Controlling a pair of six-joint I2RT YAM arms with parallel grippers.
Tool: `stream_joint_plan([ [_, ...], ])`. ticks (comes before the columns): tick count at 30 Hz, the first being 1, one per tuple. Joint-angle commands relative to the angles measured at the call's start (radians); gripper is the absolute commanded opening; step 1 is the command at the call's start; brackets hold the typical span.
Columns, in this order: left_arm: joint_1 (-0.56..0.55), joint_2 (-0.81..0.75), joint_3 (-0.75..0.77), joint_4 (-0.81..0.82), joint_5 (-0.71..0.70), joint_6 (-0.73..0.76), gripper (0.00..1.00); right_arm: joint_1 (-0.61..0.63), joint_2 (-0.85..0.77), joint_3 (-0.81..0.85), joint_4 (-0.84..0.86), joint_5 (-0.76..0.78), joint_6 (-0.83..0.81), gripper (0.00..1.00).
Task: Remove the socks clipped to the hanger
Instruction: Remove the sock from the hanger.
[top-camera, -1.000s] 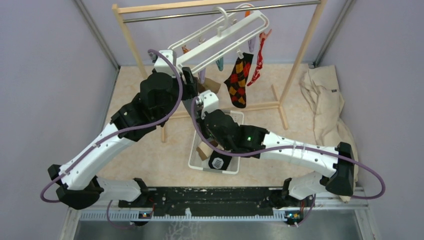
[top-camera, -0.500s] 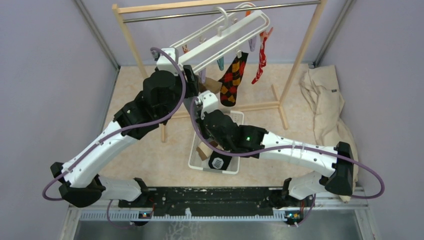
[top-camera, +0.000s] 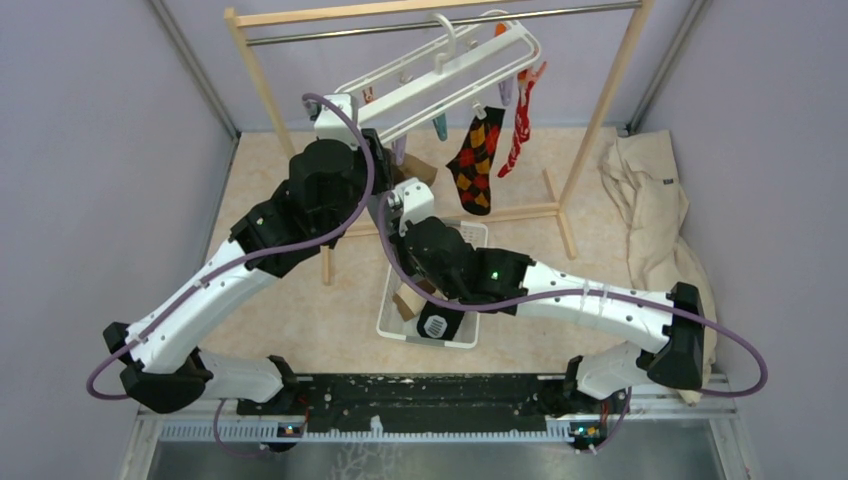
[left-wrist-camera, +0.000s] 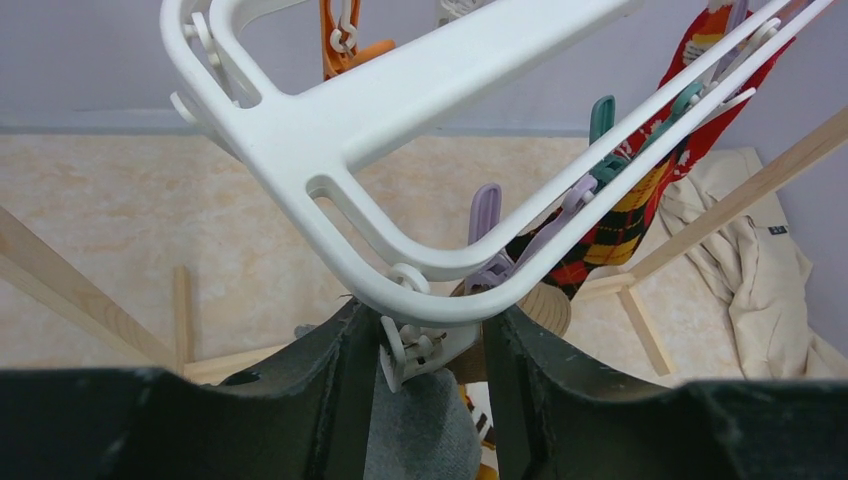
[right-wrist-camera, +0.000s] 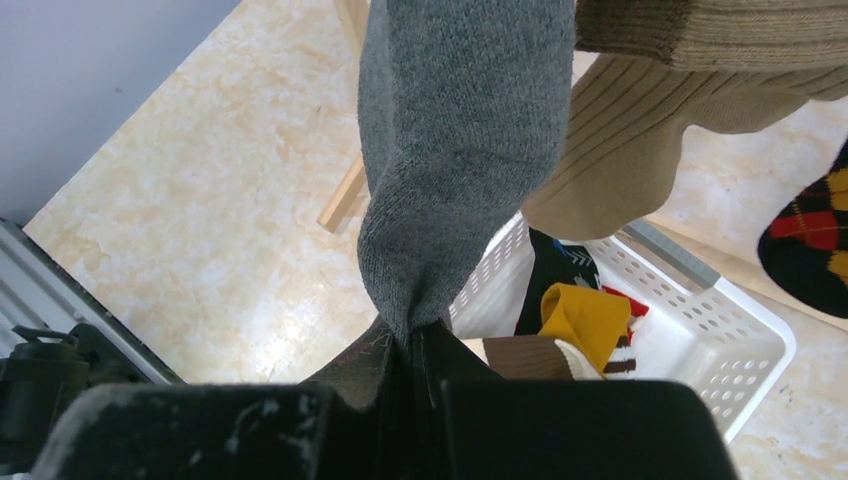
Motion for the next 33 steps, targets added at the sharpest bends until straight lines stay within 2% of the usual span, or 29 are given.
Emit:
stream_joint_plan([
  [1,-0.003,0.001,0.038,0.005,-0.023,0.007,0.47,0.014,0.0,0.053,0.025,0.016,-0.006,0.0],
  [11,-0.003,0.001,0.039,0.0,-0.026,0.01,0.4,0.014,-0.009,0.042,0.027,0.018,0.0,0.0],
  [20,-0.003,0.004,0.046,-0.006,-0.02,0.008,0.16,0.014,-0.014,0.034,0.029,0.016,0.005,0.0],
  [24,-0.003,0.017,0.067,-0.023,-0.015,0.007,0.0,0.014,-0.019,0.027,0.029,0.015,0.008,0.0],
  [33,-0.003,0.028,0.086,-0.044,-0.014,0.007,0.0,0.014,-0.066,-0.049,0.011,0.037,0.033,0.0],
])
